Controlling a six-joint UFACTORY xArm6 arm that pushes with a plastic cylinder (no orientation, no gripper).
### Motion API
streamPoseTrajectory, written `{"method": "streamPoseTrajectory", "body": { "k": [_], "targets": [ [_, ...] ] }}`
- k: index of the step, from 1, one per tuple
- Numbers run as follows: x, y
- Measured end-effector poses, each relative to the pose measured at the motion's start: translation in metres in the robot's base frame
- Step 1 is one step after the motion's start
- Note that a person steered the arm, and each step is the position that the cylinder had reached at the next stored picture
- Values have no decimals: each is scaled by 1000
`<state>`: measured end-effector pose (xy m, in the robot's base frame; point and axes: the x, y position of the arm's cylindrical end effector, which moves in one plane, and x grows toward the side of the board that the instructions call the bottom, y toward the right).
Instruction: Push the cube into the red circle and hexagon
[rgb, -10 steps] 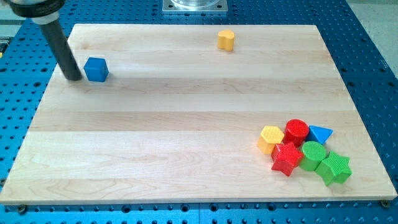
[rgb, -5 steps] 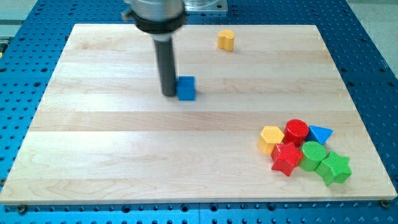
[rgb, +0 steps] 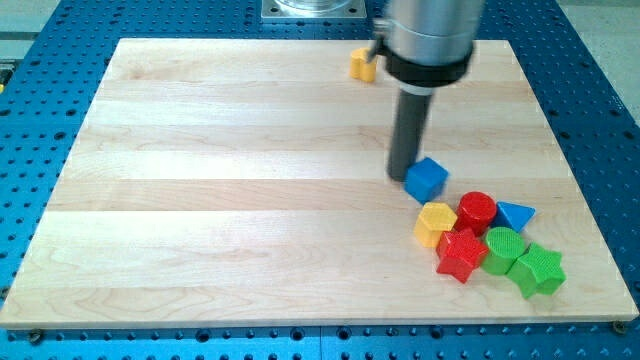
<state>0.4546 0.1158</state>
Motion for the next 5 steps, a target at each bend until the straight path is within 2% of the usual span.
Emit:
{"method": "streamPoseTrajectory", "body": {
  "k": [1,3,5],
  "targets": [
    [8,4],
    [-6,13],
    [12,13]
  ]
}}
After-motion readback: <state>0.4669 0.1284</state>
